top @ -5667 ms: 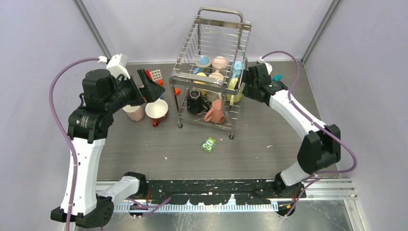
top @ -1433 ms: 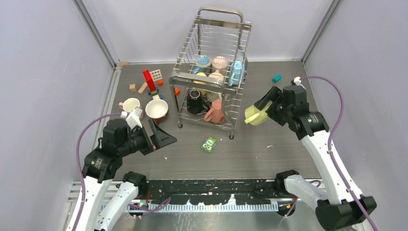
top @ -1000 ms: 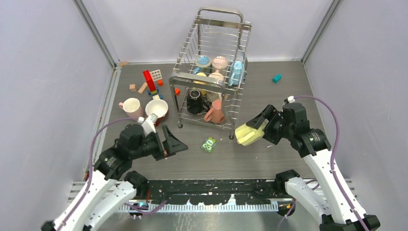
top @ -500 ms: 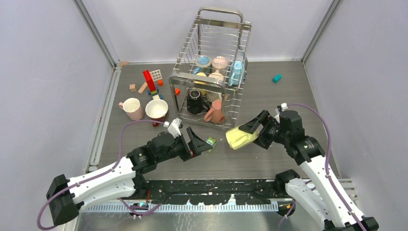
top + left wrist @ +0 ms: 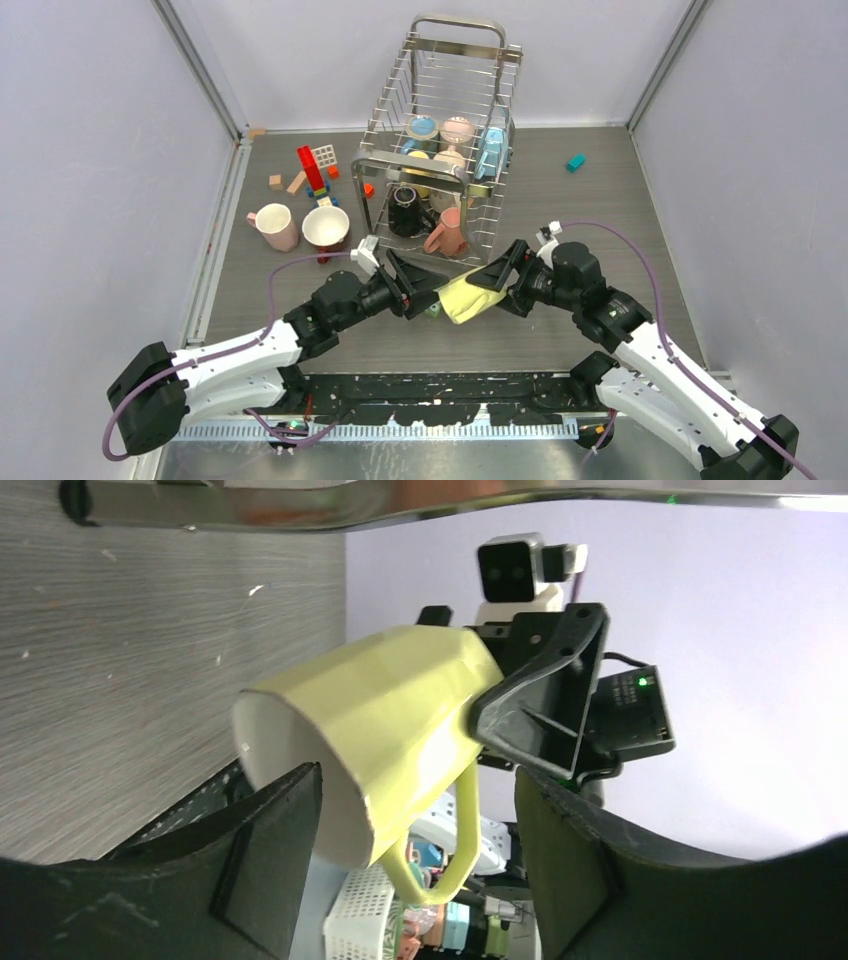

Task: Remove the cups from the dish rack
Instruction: Place the cup at the center of the board.

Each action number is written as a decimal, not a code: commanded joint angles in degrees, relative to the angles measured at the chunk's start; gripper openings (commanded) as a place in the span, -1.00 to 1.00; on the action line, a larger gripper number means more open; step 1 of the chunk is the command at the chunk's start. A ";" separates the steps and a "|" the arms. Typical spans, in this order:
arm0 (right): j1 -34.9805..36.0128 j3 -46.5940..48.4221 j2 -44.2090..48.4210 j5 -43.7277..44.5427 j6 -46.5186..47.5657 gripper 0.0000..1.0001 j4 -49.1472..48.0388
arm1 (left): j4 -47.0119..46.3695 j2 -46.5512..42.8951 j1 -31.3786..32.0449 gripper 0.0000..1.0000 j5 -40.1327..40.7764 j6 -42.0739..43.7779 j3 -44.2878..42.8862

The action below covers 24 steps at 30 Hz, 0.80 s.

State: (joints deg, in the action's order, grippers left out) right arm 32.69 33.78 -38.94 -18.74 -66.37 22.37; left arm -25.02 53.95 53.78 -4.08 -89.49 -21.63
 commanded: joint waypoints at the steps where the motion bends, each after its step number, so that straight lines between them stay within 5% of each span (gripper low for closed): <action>1: 2.37 -0.10 -0.71 0.90 -4.47 -0.64 -15.30 | -9.68 0.36 -1.48 0.36 -2.31 -3.31 0.49; 14: 3.79 -4.34 -5.58 -0.76 -11.13 -0.64 -34.44 | -14.14 0.00 -1.84 0.01 -3.62 -8.80 1.12; 24: 4.17 -5.92 -3.52 -1.43 -12.69 -0.64 -37.47 | -18.29 -0.74 -1.92 -0.28 -1.12 -10.40 1.76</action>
State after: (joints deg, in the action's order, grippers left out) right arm 36.29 27.59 -45.12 -19.40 -77.01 -5.87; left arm -37.23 54.26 51.99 -6.35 -98.89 -20.10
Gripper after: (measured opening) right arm 0.839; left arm 0.367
